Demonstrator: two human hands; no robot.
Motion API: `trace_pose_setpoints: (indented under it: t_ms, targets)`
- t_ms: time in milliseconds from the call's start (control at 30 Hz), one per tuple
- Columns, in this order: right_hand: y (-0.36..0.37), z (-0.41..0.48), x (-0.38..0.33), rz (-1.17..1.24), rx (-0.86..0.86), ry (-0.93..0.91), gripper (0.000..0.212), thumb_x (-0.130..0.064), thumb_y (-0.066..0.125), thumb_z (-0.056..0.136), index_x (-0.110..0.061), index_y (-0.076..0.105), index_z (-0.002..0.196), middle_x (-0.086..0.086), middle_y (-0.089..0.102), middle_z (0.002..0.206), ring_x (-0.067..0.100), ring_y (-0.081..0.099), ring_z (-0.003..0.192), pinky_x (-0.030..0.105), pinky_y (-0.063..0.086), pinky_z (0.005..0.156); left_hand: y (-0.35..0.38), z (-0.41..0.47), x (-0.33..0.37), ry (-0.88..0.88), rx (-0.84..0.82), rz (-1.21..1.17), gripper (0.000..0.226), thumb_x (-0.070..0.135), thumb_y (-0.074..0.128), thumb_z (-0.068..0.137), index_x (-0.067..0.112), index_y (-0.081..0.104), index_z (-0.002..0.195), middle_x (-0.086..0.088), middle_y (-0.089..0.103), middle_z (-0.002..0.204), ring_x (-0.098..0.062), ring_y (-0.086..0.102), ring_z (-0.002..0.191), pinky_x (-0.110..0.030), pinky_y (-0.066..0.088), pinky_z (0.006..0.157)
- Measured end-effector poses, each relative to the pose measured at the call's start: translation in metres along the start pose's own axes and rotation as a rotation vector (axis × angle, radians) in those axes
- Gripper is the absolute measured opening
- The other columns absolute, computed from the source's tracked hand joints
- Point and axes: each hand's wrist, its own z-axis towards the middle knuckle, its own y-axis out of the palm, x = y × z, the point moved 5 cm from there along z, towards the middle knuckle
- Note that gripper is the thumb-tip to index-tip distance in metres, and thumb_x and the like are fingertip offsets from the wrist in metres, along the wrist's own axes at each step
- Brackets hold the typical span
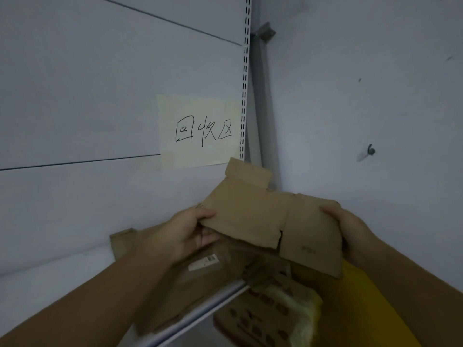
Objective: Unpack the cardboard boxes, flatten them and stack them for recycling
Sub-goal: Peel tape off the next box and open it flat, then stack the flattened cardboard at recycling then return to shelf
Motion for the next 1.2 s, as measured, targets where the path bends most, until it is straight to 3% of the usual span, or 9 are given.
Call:
trace_pose_setpoints:
  t_ms: [67,233,400,500,633,767,967,1067,1200]
  targets:
    - [-0.003,0.026,-0.009,0.012,-0.008,-0.004,0.046,-0.038,0.061,0.085,-0.007,0.060,0.119,0.024,0.063,0.111,0.042,0.060,0.095,0.051,0.051,0.088,0.003,0.021,0.005,0.038,0.043,0.007,0.021,0.000,0.046,0.090,0.007,0.055,0.107,-0.016,0.065,0.101,-0.028,0.067,0.086,-0.039,0.060,0.058]
    - [-0.003,0.086,-0.029,0.010,-0.178,0.035,0.015,-0.024,0.056,0.089,-0.010,0.060,0.087,-0.001,0.044,0.043,0.009,0.039,0.034,0.020,0.038,0.036,0.002,0.057,0.019,0.142,0.244,0.134,0.016,0.005,0.053,0.086,0.007,0.056,0.101,-0.009,0.056,0.091,-0.022,0.059,0.075,-0.024,0.052,0.046]
    - [0.001,0.129,-0.024,-0.047,-0.368,0.134,0.014,-0.011,0.061,0.084,-0.015,0.050,0.078,-0.005,0.048,0.037,0.003,0.043,0.031,0.013,0.030,0.029,0.009,0.072,0.048,0.310,0.461,0.201,0.013,0.003,0.056,0.087,0.002,0.058,0.100,-0.013,0.058,0.095,-0.022,0.060,0.077,-0.026,0.053,0.056]
    - [0.001,0.137,-0.007,-0.008,-0.393,0.189,0.011,-0.007,0.065,0.082,-0.009,0.056,0.089,0.003,0.060,0.052,0.007,0.055,0.040,0.013,0.039,0.034,0.020,0.084,0.057,0.425,0.548,0.236,0.052,-0.003,0.058,0.085,-0.003,0.038,0.134,-0.024,0.052,0.125,-0.032,0.061,0.098,-0.033,0.053,0.071]
    - [0.012,0.120,0.041,-0.012,-0.451,0.340,0.008,-0.002,0.063,0.084,-0.006,0.056,0.086,0.013,0.064,0.067,0.018,0.061,0.058,0.016,0.049,0.039,0.030,0.093,0.040,0.330,0.776,0.824,0.073,0.012,0.068,0.082,0.011,0.028,0.144,-0.017,0.045,0.133,-0.031,0.051,0.115,-0.034,0.046,0.089]
    - [0.017,0.106,0.062,-0.175,-0.616,0.376,0.017,-0.019,0.068,0.084,-0.005,0.060,0.091,0.012,0.072,0.064,0.018,0.068,0.054,0.020,0.051,0.042,0.036,0.110,-0.014,-0.023,0.540,1.620,0.053,0.037,0.047,0.095,0.011,0.036,0.139,-0.014,0.034,0.146,-0.033,0.030,0.135,-0.041,0.024,0.108]
    - [-0.005,0.166,0.005,-0.984,-0.462,-0.440,0.057,-0.052,0.053,0.086,-0.017,0.035,0.044,-0.002,0.037,0.041,0.015,0.039,0.041,0.026,0.029,0.047,0.010,0.106,-0.056,-0.361,0.478,2.005,0.064,0.054,0.007,0.095,0.021,-0.001,0.149,-0.012,-0.012,0.157,-0.039,-0.011,0.142,-0.058,0.001,0.112]
    - [0.005,0.173,-0.017,-1.002,-0.306,-0.732,0.046,-0.041,0.053,0.090,-0.017,0.039,0.053,0.000,0.045,0.053,0.017,0.046,0.051,0.027,0.030,0.048,0.010,0.108,-0.058,-0.383,0.429,1.991,0.060,0.049,0.009,0.098,0.019,0.001,0.150,-0.015,-0.010,0.157,-0.039,-0.007,0.142,-0.055,0.005,0.114]
    - [0.062,0.152,-0.009,-1.056,-0.559,-0.954,0.015,-0.035,0.053,0.091,-0.021,0.057,0.089,-0.002,0.062,0.085,0.012,0.055,0.070,0.025,0.042,0.056,0.016,0.105,-0.050,-0.417,0.442,1.927,0.071,0.065,0.018,0.091,0.027,0.005,0.149,0.000,-0.005,0.158,-0.026,-0.003,0.145,-0.050,0.004,0.116]
